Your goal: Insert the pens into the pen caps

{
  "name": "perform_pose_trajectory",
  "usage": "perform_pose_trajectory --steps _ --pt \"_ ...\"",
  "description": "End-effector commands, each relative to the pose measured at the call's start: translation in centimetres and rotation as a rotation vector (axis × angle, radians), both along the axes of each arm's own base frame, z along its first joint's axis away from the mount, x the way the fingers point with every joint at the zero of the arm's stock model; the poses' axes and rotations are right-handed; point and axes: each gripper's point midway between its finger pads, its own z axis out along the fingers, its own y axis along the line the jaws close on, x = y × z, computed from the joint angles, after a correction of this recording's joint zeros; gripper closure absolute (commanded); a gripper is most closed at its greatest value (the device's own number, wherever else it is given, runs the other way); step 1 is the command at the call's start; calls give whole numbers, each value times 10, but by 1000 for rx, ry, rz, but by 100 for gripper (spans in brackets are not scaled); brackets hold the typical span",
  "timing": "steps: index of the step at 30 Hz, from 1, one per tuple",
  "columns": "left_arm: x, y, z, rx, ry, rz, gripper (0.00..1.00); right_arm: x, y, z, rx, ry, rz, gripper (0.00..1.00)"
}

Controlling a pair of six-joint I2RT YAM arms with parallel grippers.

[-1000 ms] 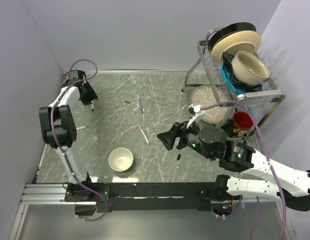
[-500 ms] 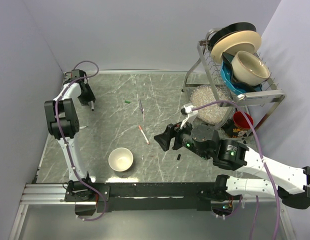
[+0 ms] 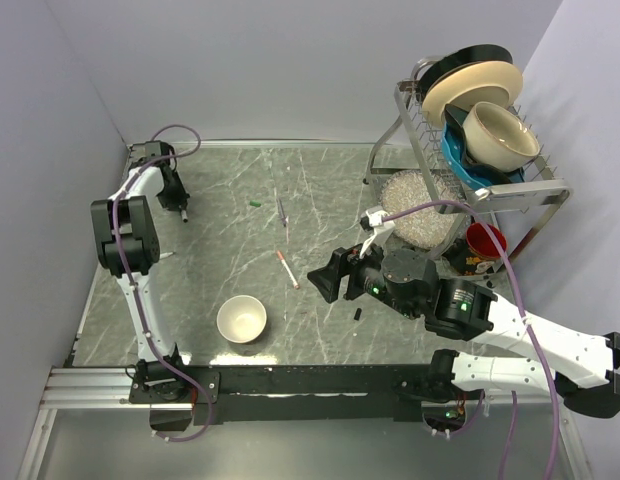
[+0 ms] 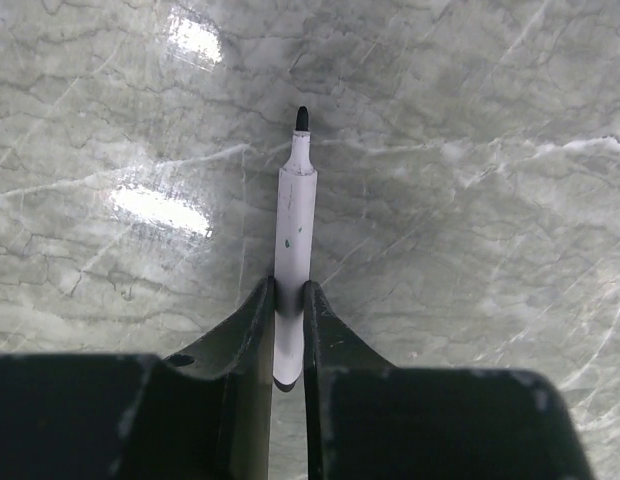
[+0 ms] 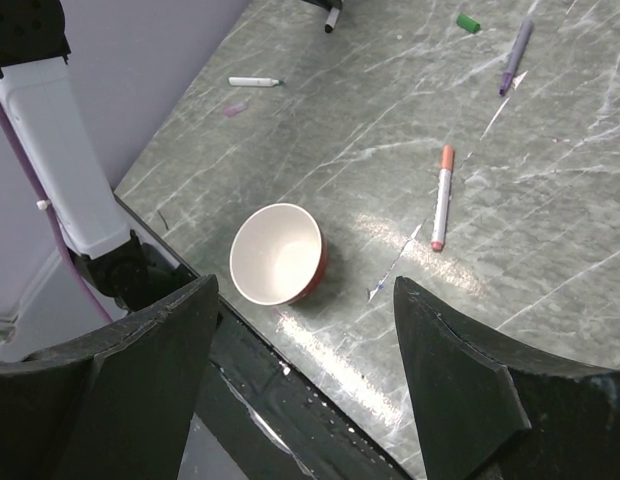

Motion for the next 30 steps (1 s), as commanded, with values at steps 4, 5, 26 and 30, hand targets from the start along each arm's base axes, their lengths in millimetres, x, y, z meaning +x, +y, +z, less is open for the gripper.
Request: perform_pose_trajectory --steps 4,5,26,30 --pt "-50 -27 -4 -46 118 -30 92 -3 7 32 113 -19 25 22" --pt "-53 -31 -1 -63 107 -26 93 -4 9 30 116 -13 30 22" --pt "-159 -112 71 -360 -73 -236 99 12 37 -21 96 125 -52 24" --pt "-172 -130 93 -439 -146 -302 99 23 48 -25 98 149 -101 23"
